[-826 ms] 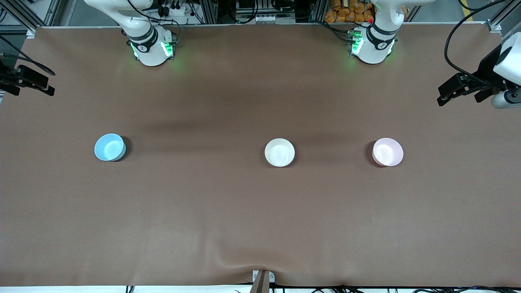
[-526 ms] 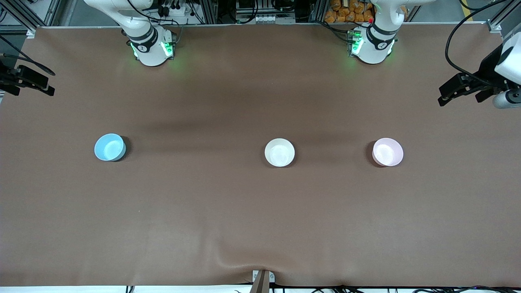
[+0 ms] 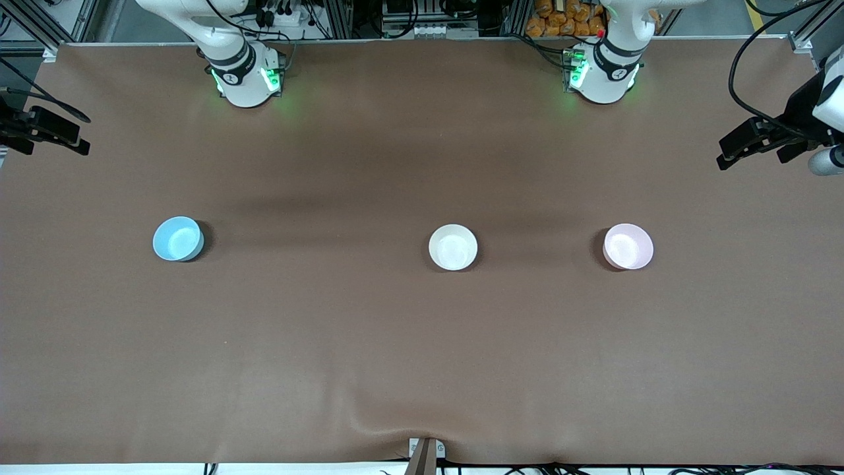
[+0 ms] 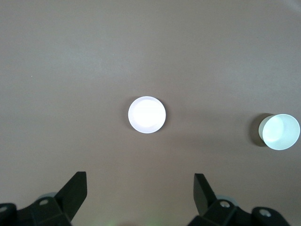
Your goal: Stack pink and blue bowls on white bowl
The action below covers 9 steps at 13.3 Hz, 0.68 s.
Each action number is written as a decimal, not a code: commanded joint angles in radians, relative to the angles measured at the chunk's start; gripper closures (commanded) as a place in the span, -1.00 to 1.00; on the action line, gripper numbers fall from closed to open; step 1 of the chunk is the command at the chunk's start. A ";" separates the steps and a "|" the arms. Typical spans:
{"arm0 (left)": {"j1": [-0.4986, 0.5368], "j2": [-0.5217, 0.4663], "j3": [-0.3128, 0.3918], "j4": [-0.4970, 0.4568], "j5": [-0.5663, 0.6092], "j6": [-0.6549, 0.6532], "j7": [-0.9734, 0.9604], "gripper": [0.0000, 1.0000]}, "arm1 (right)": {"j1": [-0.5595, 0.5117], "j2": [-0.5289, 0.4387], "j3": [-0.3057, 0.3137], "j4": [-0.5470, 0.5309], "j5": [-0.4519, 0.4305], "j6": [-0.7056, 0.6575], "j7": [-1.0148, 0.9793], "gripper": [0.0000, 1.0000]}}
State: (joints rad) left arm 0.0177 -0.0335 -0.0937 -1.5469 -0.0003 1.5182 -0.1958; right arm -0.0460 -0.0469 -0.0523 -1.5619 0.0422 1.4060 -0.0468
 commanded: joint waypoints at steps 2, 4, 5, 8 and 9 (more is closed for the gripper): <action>0.002 -0.002 -0.003 0.001 0.003 -0.015 0.019 -1.00 | -0.003 0.041 0.002 0.029 0.013 -0.018 0.005 -1.00; 0.019 -0.002 -0.001 -0.013 0.003 -0.009 0.019 -1.00 | 0.000 0.080 0.002 0.031 0.013 -0.013 0.007 -1.00; 0.025 0.000 -0.001 -0.016 -0.001 -0.004 0.019 -1.00 | 0.001 0.103 0.002 0.034 0.013 -0.012 0.007 -1.00; 0.048 -0.005 -0.003 -0.032 -0.006 0.002 0.021 -1.00 | -0.002 0.154 0.005 0.063 0.015 -0.001 0.004 -1.00; 0.048 -0.006 -0.003 -0.033 -0.007 0.000 0.024 -1.00 | 0.009 0.180 0.005 0.065 0.009 0.010 -0.001 -1.00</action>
State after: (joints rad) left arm 0.0524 -0.0283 -0.0925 -1.5715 -0.0003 1.5167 -0.1953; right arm -0.0446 0.0827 -0.0488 -1.5476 0.0432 1.4215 -0.0474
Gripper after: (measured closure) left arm 0.000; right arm 0.000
